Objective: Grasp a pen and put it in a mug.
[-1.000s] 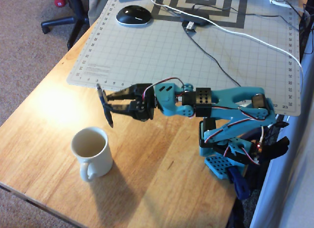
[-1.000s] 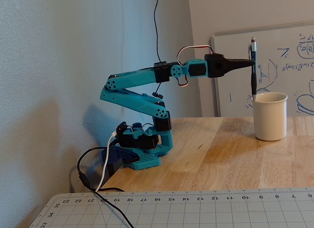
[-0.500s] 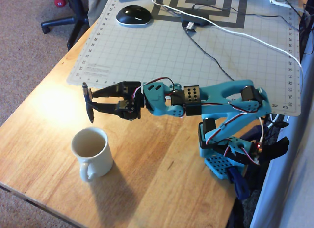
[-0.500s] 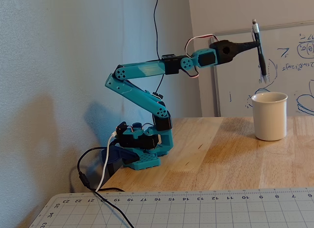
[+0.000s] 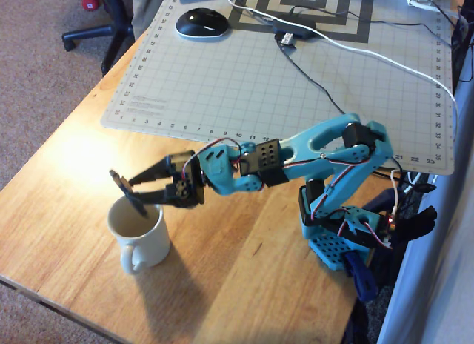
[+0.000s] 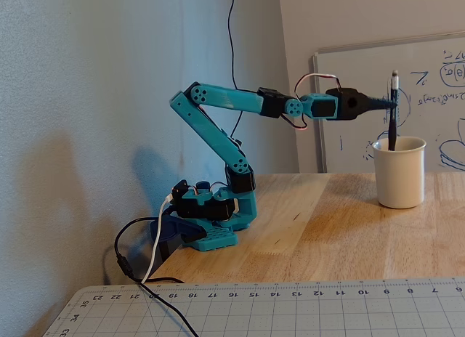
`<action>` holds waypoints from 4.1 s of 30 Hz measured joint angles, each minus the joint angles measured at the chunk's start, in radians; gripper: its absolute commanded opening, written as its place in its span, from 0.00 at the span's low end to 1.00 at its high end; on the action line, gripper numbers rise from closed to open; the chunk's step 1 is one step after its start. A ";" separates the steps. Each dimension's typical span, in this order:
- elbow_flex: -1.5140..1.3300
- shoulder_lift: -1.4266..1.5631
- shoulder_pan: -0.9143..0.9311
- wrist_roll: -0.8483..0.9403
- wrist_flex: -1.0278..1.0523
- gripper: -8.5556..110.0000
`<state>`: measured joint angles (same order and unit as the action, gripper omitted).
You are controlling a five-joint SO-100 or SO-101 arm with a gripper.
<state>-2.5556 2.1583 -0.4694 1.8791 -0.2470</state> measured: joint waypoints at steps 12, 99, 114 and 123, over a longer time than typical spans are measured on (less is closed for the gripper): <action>-0.002 -0.009 -0.006 0.000 -0.009 0.28; -0.603 1.164 0.399 -1.980 1.384 0.09; -0.603 1.166 0.402 -1.980 1.391 0.09; -0.603 1.166 0.402 -1.980 1.391 0.09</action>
<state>-3.1585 3.3241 -0.0675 -0.1012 1.1443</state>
